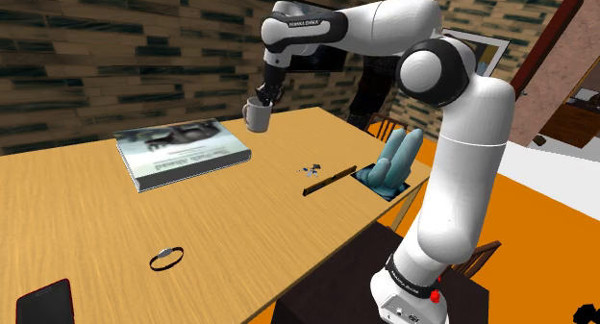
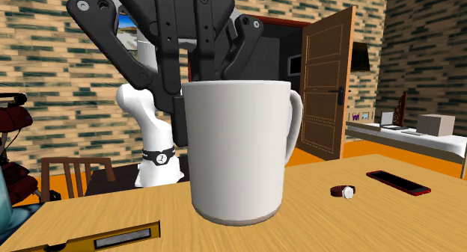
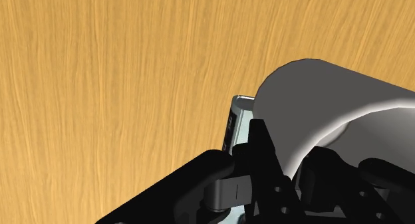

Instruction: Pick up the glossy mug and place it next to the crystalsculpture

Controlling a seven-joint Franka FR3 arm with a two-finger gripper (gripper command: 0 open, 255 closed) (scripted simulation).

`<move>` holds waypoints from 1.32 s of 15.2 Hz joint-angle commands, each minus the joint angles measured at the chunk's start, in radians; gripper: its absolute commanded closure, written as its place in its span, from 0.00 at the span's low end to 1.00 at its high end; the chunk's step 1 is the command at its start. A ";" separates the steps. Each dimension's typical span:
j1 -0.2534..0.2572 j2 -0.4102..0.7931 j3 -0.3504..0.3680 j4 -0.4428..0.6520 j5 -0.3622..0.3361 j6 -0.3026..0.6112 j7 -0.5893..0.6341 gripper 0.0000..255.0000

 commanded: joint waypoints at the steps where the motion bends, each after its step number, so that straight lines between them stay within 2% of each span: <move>1: 0.000 0.000 0.000 0.029 -0.001 -0.029 0.003 1.00; 11: -0.005 0.009 -0.002 0.176 -0.001 -0.167 0.010 1.00; 20: -0.013 0.045 -0.003 0.351 0.004 -0.306 0.015 1.00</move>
